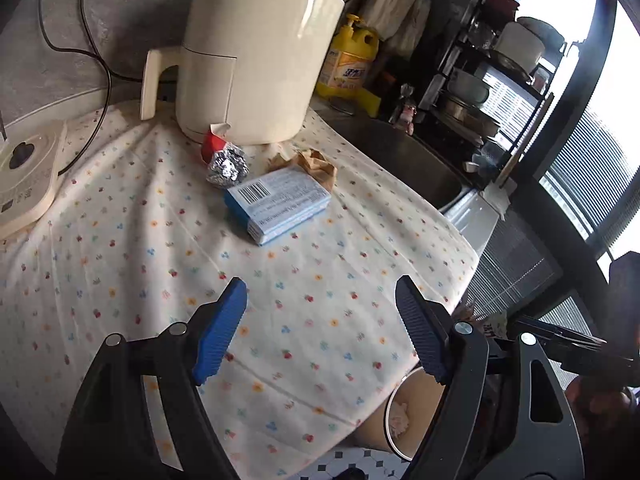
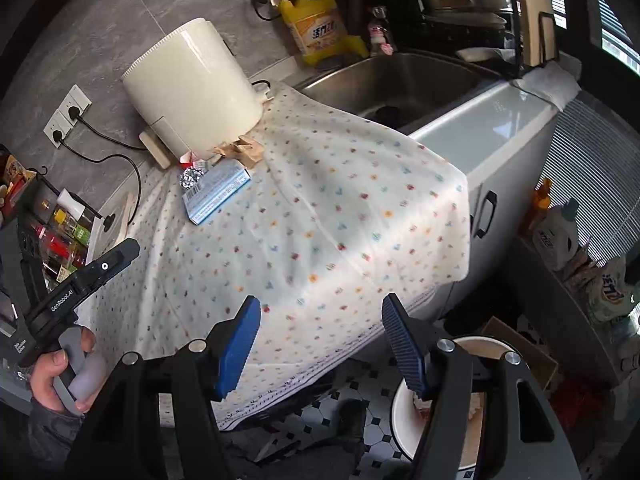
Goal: Collect trash
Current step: 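Move both tools back up to the counter trash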
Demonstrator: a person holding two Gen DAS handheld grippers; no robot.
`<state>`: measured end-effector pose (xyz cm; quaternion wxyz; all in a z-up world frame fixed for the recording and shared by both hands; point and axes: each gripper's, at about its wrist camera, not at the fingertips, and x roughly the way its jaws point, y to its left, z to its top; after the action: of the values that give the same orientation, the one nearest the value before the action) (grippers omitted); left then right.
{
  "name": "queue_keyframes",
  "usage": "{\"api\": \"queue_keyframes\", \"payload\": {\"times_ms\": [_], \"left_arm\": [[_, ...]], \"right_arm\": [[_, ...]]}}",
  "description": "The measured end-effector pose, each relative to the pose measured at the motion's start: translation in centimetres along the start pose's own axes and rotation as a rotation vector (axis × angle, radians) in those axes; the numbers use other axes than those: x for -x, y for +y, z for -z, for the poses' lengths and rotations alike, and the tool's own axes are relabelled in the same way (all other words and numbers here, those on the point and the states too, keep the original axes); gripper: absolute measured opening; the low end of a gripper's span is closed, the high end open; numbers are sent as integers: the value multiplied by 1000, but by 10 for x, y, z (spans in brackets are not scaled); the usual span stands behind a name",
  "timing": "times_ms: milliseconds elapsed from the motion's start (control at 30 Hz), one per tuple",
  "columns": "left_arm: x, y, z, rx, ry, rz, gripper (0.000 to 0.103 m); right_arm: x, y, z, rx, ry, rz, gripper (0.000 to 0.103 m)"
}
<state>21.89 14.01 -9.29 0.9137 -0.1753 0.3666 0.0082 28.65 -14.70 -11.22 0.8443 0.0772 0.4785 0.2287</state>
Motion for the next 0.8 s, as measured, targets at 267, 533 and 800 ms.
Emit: {"api": "queue_keyframes", "payload": {"times_ms": [267, 533, 800], "left_arm": [[-14, 41, -37, -16, -15, 13, 76], [-38, 70, -70, -26, -7, 26, 76], [-71, 91, -88, -23, 32, 41, 76]], "right_arm": [[-38, 48, -32, 3, -37, -11, 68], [-72, 81, -64, 10, -57, 2, 79], [-106, 98, -91, 11, -41, 28, 86]]}}
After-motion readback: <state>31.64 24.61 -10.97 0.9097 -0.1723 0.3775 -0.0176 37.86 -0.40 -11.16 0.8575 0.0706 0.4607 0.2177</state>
